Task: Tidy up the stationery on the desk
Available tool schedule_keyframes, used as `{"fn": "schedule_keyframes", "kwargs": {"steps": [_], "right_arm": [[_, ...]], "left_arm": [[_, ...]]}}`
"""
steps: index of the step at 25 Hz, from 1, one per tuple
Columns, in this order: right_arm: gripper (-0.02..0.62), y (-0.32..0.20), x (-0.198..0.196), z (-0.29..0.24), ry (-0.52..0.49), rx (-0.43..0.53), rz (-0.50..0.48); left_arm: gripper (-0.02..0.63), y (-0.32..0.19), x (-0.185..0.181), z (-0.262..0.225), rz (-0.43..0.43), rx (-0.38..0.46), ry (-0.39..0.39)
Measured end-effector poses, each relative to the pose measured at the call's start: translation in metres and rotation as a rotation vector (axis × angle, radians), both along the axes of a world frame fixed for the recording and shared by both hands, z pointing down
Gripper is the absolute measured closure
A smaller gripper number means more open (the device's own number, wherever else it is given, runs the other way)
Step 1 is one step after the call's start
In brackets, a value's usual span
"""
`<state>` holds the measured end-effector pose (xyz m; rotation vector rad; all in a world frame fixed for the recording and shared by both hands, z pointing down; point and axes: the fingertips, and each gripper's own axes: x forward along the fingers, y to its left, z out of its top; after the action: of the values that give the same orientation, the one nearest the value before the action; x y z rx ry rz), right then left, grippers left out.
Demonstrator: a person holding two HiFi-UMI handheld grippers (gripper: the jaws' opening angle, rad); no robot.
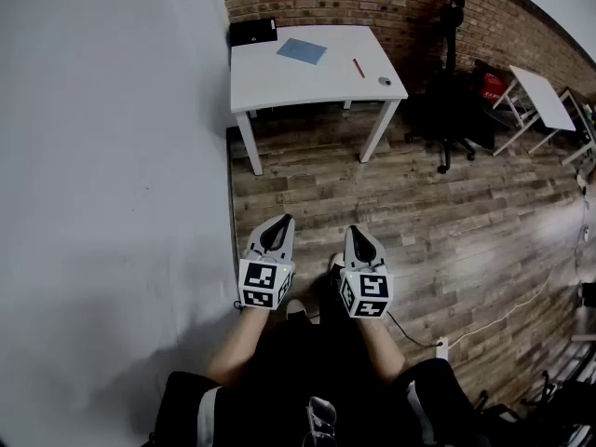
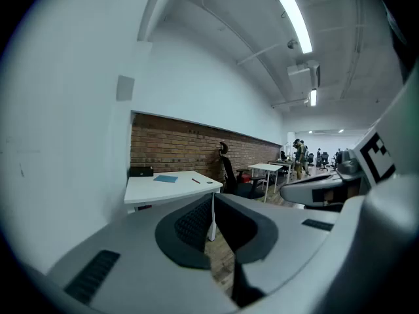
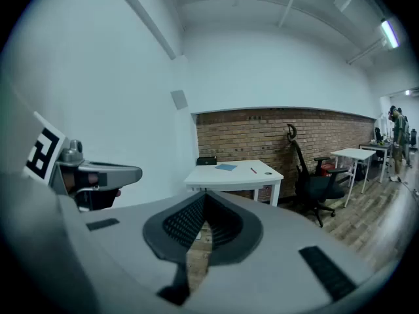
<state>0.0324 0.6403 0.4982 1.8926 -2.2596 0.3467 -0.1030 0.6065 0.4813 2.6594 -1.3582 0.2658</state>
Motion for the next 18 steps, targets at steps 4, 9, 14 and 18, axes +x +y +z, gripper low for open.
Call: {"fn": "schedule_keyframes", "kwargs": {"steps": [4,9,14,18], "right_arm": [[0.574,0.007,-0.002,-0.004,-0.017,0.017,-0.007],[0.572,0.007,-0.001,-0.001,-0.055,0.012,0.018],[0.571,0.009,0.006,0.000,-0.053,0.007,0.020],[0.571,0.005,0.008,0.003,-0.071,-0.003,0.014]], "left_arm": [[0.581,0.008,-0.001,-0.002,-0.001,0.000,-0.002],[0.581,0.013,-0.007,0.002,-0.006,-0.008,0.000],[0.581,0.015,-0.006,0.004,-0.013,-0.017,0.001],[0.581,0.012,-0.002,0.005,-0.012,-0.018,0.003]]}}
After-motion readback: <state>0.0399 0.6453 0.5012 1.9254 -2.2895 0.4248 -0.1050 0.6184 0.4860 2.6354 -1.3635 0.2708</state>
